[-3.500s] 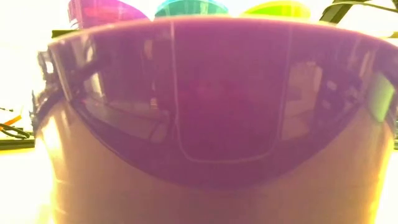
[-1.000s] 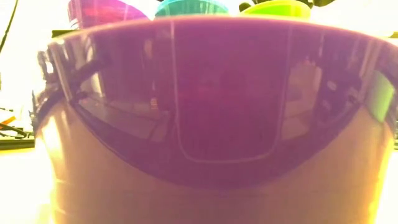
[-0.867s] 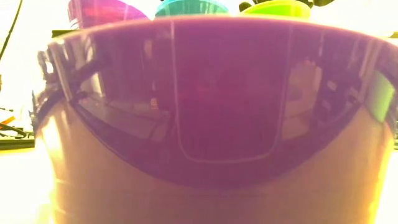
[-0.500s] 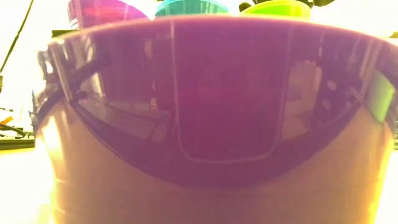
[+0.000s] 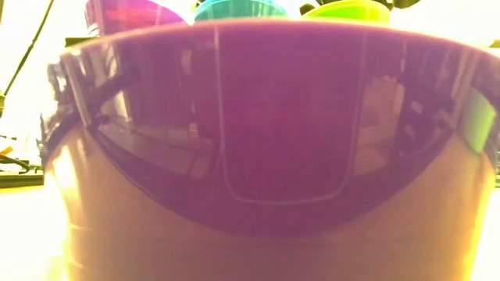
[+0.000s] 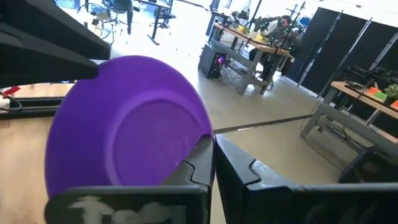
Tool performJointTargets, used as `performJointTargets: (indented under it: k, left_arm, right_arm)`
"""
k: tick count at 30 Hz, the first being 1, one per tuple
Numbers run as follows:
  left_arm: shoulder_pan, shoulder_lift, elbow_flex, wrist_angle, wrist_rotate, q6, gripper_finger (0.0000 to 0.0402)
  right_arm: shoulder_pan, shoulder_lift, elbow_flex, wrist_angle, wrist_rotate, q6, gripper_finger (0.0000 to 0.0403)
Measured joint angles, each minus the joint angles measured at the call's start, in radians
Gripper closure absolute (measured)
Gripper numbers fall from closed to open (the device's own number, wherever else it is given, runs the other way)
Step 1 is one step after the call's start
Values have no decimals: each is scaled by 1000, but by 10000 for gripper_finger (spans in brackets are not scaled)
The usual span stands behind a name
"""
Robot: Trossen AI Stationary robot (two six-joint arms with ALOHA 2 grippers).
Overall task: Pick & Place Mini bowls
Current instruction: Stack the top violet bowl on the violet bowl on the shelf
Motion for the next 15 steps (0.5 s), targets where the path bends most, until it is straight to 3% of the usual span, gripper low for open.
performJointTargets:
  k: [11,15]
  left_arm:
    - [26,14,0,-7,2,-48,323]
    - [26,12,0,-26,2,-44,363]
  right_arm:
    - [17,0,0,1,0,-7,394]
    - [25,0,0,2,-1,-7,394]
